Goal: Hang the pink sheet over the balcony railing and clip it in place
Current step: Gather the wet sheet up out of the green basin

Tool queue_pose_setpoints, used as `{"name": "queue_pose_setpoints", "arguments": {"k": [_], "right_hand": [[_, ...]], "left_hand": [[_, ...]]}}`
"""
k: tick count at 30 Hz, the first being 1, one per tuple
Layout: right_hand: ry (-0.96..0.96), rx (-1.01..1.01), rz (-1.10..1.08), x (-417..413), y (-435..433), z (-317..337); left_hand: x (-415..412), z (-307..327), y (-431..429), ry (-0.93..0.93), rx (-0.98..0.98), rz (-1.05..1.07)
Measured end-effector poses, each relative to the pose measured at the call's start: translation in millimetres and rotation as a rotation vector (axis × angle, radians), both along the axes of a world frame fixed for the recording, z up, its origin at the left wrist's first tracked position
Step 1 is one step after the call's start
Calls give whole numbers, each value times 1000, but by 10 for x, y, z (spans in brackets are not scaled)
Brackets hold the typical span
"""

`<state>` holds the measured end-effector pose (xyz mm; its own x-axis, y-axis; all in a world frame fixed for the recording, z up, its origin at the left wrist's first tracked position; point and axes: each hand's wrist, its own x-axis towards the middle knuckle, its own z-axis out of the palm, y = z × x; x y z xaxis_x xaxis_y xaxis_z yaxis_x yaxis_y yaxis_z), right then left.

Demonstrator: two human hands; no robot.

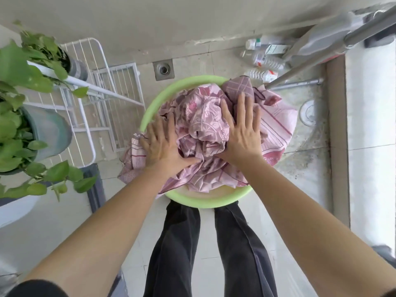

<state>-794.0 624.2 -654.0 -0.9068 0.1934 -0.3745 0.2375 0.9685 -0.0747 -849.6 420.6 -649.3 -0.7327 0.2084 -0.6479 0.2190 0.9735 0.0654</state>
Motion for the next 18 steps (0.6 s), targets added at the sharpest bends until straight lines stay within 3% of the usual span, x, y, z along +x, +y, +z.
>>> {"name": "queue_pose_setpoints", "arguments": {"k": [4,9,12,18], "right_hand": [[-96,27,-33,-40,126,-185],[-131,-51,-39,90,162,-104],[-177,-58,-1,168,63,-10],[-230,136,59,38,-352,-128]], "left_hand": [[-117,-155,131,150,44,-5],[-324,-126,25,161,188,2],[-387,-50,-166,189,162,-4],[-610,31,-513,220,72,68]]}}
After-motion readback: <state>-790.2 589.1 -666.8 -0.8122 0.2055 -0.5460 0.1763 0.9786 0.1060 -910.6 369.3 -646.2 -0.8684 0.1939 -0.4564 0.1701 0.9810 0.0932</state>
